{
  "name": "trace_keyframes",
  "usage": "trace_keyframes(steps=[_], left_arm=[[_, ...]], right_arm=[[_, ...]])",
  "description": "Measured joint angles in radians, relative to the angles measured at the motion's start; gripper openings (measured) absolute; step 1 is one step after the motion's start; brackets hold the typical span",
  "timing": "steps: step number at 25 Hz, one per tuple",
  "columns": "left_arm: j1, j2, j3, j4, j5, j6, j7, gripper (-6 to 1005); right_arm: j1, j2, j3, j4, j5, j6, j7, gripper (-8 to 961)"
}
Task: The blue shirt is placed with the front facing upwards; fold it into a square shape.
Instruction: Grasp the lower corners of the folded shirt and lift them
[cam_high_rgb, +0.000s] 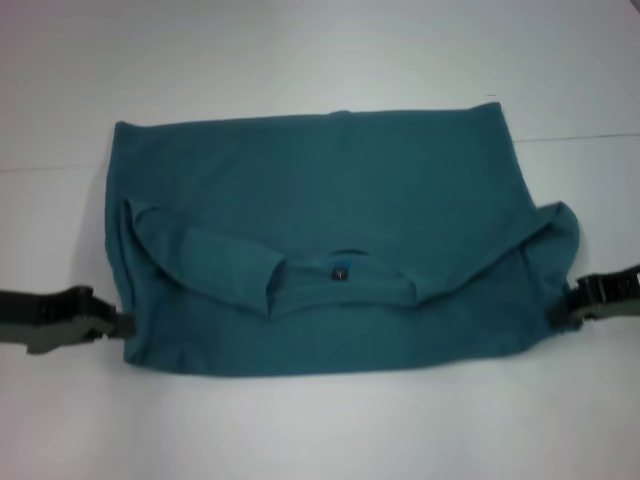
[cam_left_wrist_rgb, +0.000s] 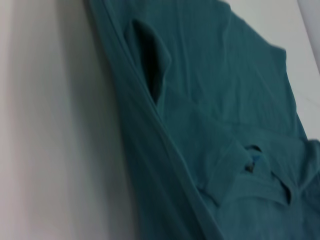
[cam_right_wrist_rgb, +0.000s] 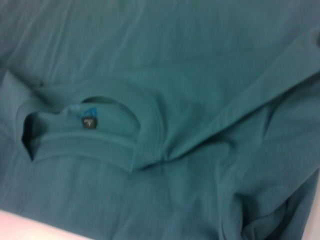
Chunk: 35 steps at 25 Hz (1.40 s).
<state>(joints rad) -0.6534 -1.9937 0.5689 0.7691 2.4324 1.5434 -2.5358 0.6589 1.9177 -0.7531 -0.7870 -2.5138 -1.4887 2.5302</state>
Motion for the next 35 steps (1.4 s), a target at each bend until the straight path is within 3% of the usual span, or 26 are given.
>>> trace_keyframes(steps=[10, 16, 28, 35], left_arm=[[0.067, -0.016, 0.021, 0.093, 0.057, 0.252, 0.022, 13], [0.094, -0.033, 0.006, 0.122, 0.063, 0.255, 0.04, 13], [0.102, -0.021, -0.119, 0.124, 0.021, 0.193, 0.021, 38], [0.105, -0.008, -0.154, 0.067, 0.042, 0.113, -0.137, 281]], right_arm=[[-0.038, -0.003, -0.005, -0.081, -0.101, -0.226, -0.012, 74], [-0.037, 0.001, 0.002, -0.077, -0.135, -0.209, -0.028, 74], [-0.024, -0.014, 0.004, -0.084, -0.14, -0.145, -0.002, 75], [-0.015, -0.019, 0.025, -0.084, -0.132, -0.161, -0.006, 75]])
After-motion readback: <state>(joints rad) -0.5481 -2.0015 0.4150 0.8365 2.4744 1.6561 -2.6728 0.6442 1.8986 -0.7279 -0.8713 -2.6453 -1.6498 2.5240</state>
